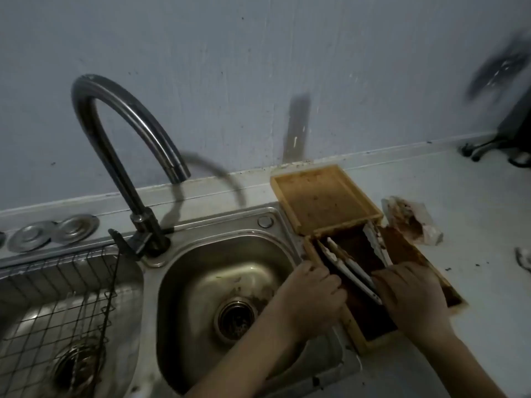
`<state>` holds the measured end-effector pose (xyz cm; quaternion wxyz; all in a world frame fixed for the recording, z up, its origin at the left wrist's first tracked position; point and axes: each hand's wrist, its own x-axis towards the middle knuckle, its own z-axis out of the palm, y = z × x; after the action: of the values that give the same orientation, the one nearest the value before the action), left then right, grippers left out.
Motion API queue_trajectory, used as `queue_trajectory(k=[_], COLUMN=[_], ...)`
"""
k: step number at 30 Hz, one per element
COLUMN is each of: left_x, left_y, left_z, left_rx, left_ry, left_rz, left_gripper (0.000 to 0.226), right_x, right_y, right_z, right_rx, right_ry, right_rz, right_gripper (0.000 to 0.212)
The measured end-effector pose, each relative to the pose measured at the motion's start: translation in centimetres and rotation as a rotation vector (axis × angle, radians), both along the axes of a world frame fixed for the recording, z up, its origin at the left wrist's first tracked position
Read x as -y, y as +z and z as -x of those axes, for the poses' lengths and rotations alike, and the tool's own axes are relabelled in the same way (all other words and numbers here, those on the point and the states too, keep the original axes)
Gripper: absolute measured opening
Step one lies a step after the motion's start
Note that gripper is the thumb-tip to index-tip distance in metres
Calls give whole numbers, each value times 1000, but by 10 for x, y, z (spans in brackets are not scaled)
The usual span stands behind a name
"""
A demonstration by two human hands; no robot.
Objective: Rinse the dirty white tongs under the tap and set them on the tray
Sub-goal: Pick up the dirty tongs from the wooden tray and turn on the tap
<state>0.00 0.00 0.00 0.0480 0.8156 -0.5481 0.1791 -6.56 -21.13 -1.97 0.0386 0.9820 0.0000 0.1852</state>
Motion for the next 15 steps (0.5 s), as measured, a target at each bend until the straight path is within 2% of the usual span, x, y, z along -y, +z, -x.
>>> queue_trajectory(k=[2,6,12,15], left_x=[9,17,16,16], left_y=[-10,-19,-11,-9], left_z=[-1,-4,-7,-10], left_rx=[-64,-132,-82,-170], left_ry=[-9,-12,6,6], left_rz=[-87,-199,-189,-215], left_gripper=[16,22,27,29], right_x=[0,-1,-13,-16], right_y=[-4,-15,-9,-7], right_z=[1,0,-8,-10], right_rx=[-82,-269,-336,-357], right_ry=[-66,-157,-233,-263], right_rz=[-68,-25,-14,-28], right_gripper=[5,21,28,26])
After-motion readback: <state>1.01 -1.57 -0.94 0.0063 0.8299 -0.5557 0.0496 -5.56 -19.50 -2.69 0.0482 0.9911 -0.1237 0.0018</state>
